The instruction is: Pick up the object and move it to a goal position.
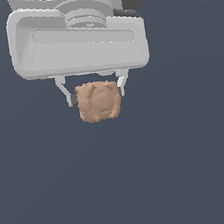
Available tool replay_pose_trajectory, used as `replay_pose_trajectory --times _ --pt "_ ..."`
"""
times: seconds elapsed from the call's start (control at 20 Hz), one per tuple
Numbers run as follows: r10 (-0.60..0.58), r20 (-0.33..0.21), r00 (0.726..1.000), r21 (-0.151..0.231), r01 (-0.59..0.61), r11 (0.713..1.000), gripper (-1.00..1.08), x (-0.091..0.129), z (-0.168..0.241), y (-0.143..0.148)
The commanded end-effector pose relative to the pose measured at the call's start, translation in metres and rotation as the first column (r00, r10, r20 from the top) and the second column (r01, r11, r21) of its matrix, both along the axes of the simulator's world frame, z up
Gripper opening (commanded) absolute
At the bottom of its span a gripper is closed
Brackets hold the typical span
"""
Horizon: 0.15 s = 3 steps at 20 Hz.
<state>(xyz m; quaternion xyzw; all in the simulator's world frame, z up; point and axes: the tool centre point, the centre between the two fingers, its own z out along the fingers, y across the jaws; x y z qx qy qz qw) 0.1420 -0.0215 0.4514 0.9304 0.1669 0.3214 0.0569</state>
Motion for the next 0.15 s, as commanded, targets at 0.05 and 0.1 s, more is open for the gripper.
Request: replay_pose_trajectory --times 0.05,0.1 --pt "0.000 0.011 1.000 0.001 0.000 1.000 -1.00 -0.0006 0.0070 -0.0003" --pt "0.000 0.010 1.000 0.001 0.000 1.000 -1.00 -0.0005 0.0062 -0.0005"
